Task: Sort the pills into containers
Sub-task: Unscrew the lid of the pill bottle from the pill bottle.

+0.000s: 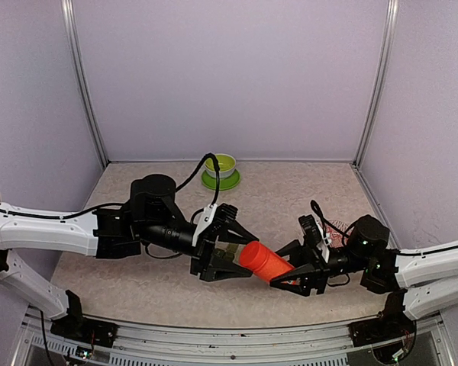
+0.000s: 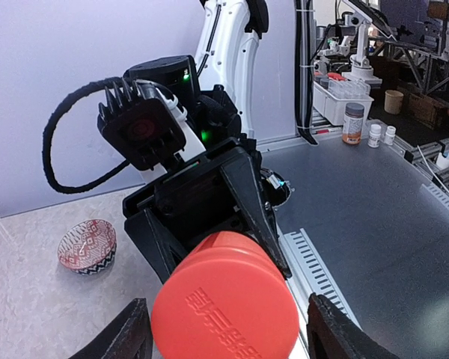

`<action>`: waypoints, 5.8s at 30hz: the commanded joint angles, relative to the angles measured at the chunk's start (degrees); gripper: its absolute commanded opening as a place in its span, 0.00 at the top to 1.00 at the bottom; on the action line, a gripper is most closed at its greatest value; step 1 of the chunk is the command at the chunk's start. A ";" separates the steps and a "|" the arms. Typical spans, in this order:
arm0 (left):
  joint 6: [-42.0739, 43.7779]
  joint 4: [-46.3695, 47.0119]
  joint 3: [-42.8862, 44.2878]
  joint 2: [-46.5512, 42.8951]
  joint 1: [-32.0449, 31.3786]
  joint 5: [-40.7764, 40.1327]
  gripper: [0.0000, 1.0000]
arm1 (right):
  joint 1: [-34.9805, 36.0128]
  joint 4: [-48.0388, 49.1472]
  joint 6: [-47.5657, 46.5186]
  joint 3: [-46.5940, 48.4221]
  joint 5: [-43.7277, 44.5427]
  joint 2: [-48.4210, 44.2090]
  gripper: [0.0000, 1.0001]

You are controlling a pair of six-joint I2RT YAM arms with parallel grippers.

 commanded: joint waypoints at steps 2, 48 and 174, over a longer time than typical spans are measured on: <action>-0.64 3.18 -0.82 -1.00 -0.33 -1.46 0.30 | 0.53 0.54 0.44 1.41 -0.94 0.72 0.72; -25.08 3.48 1.29 -1.90 0.31 -15.22 0.01 | 1.68 -18.77 -14.99 2.31 15.79 -13.78 0.76; -42.69 21.70 -6.41 3.02 1.53 -16.93 0.68 | 4.67 2.58 -14.59 -4.48 26.27 -2.67 0.84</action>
